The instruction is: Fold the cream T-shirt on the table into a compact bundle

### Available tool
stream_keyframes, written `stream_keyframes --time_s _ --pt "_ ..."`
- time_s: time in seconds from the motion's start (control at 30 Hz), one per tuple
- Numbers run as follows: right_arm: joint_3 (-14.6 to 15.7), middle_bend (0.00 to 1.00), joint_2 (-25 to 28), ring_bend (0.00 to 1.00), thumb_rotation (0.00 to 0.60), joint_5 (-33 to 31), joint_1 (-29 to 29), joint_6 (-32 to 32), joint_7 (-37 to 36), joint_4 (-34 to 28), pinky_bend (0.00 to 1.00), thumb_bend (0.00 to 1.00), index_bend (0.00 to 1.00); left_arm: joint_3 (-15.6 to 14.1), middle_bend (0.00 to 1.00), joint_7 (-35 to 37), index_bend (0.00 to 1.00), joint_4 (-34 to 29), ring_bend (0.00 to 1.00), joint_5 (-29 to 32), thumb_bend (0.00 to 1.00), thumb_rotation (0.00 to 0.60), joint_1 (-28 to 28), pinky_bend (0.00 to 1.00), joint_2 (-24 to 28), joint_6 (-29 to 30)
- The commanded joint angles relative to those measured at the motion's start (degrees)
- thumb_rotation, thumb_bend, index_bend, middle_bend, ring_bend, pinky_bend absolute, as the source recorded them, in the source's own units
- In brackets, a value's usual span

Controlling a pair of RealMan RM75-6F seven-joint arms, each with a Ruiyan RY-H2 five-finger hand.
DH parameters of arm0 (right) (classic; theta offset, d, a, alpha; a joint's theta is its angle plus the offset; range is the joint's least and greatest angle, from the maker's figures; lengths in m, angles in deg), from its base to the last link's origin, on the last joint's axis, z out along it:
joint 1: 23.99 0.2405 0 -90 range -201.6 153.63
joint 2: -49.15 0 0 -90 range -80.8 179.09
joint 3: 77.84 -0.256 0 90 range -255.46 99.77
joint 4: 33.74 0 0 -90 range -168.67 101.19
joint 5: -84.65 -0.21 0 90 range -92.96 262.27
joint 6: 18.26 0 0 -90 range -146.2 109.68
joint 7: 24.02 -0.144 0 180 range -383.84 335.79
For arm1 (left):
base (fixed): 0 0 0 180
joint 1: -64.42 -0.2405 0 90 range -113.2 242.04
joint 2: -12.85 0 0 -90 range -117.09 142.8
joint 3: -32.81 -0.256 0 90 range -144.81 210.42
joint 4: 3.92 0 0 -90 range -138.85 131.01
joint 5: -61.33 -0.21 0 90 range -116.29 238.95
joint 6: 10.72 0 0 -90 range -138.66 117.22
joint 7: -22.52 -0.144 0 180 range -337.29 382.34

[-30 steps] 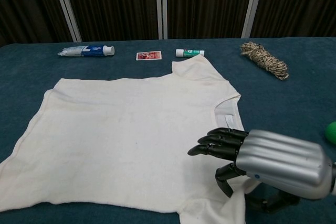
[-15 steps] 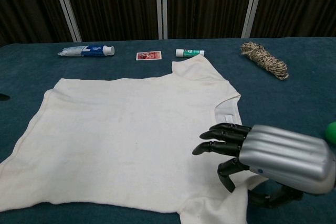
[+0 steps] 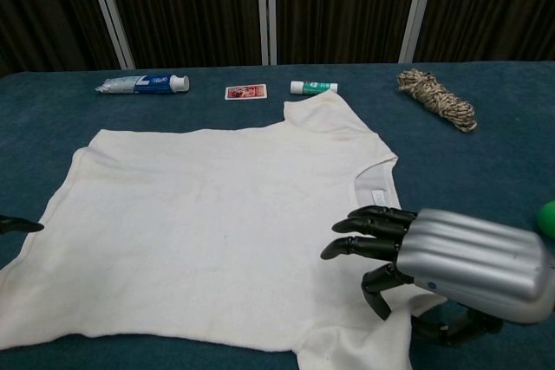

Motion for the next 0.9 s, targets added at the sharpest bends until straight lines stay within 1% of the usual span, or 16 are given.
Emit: stream_keyframes --time_s 0.03,0.17,0.43,0.57,0.8,0.9 --pt "0.1 0.13 0.0 0.00 0.600 -0.2 0.0 0.0 -0.1 0.1 0.00 0.43 0.71 -0.3 0.00 0.0 0.47 1.2 0.00 0.2 0.26 0.600 0.3 0.00 -1.3 -0.3" --pt "0.3 0.13 0.0 0.00 0.600 -0.1 0.0 0.2 -0.1 0.3 0.00 0.43 0.71 -0.7 0.00 -0.3 0.47 2.4 0.00 0.8 0.26 0.600 0.4 0.00 -2.3 -1.3" --pt "0.3 0.13 -0.1 0.00 0.600 -0.3 0.1 0.4 -0.2 0.4 0.00 0.43 0.71 -1.0 0.00 0.2 0.47 4.2 0.00 1.5 0.26 0.600 0.5 0.00 -3.5 -0.8" --pt "0.5 0.13 0.0 0.00 0.600 -0.2 0.1 0.6 -0.1 0.4 0.00 0.43 0.72 -1.1 0.00 0.6 0.47 5.9 0.00 2.1 0.26 0.600 0.9 0.00 -4.7 -2.0" --pt "0.5 0.14 0.2 0.00 0.600 -0.2 0.1 0.9 -0.1 0.2 0.00 0.43 0.72 -1.1 0.00 2.0 0.50 7.9 0.00 2.2 0.26 0.600 1.0 0.00 -6.1 -0.6" --pt "0.6 0.14 0.2 0.00 0.600 -0.2 0.1 0.9 -0.2 0.1 0.00 0.43 0.72 -1.2 0.00 2.0 0.52 8.2 0.00 2.2 0.30 0.600 1.1 0.00 -6.4 -0.4"
